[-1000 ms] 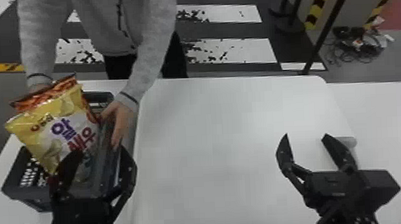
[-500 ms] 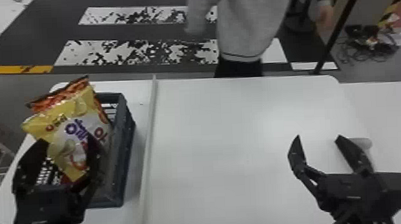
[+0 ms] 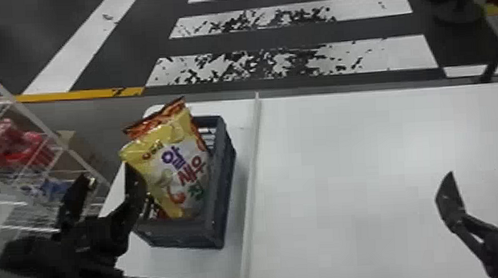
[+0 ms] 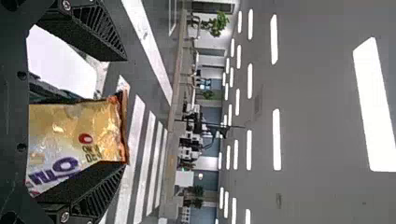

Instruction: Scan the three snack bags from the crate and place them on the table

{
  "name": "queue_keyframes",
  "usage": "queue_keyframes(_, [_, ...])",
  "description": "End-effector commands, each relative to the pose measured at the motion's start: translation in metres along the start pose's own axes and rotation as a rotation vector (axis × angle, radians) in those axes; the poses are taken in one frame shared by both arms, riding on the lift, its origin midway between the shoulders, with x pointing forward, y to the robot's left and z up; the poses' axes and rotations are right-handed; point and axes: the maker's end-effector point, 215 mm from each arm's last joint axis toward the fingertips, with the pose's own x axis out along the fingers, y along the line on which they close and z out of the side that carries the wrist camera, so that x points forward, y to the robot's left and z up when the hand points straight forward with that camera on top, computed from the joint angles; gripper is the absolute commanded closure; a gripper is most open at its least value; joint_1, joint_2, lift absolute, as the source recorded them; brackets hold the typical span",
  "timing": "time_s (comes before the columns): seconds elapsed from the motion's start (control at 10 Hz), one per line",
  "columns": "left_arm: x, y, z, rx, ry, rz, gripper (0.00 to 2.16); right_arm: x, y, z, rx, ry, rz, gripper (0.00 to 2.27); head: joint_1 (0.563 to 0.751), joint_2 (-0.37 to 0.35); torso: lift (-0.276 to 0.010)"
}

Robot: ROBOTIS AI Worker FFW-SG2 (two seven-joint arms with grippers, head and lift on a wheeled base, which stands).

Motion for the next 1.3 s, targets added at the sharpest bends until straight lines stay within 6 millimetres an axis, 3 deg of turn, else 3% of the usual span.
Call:
queue_keyframes(0.0, [0.018,0.015,-0.024,-0.001,0.103,0.011,0.09,-0.001,0.007,-0.001,-0.007,0.004,0.01,0.11,0.695,0.267,-0.062])
queue_keyframes(0.1, [0.026,0.017,-0.028,-0.013,0.127,-0.005,0.09,-0.001,0.008,0.0,-0.007,0.002,0.014,0.11,0.695,0.289,-0.062])
queue_keyframes(0.3, [0.042,0.001,-0.025,-0.021,0.119,-0.064,0.09,-0.001,0.016,-0.005,-0.015,0.02,0.026,0.11,0.695,0.299,-0.062])
queue_keyframes(0.6, [0.063,-0.006,-0.048,-0.048,0.169,-0.095,0.09,0.0,0.016,-0.012,-0.035,0.042,0.029,0.11,0.695,0.284,-0.062])
queue_keyframes(0.8, [0.067,-0.013,-0.051,-0.056,0.173,-0.116,0.11,0.003,0.016,-0.016,-0.045,0.055,0.032,0.11,0.695,0.279,-0.062])
queue_keyframes(0.9, [0.069,-0.017,-0.05,-0.059,0.169,-0.123,0.25,0.004,0.018,-0.017,-0.047,0.059,0.036,0.11,0.695,0.273,-0.062])
queue_keyframes(1.0, [0.068,-0.024,-0.051,-0.064,0.172,-0.158,0.62,0.006,0.018,-0.016,-0.049,0.059,0.036,0.11,0.695,0.269,-0.062])
queue_keyframes(1.2, [0.067,-0.024,-0.053,-0.062,0.176,-0.162,1.77,0.008,0.018,-0.019,-0.051,0.064,0.036,0.11,0.695,0.253,-0.062])
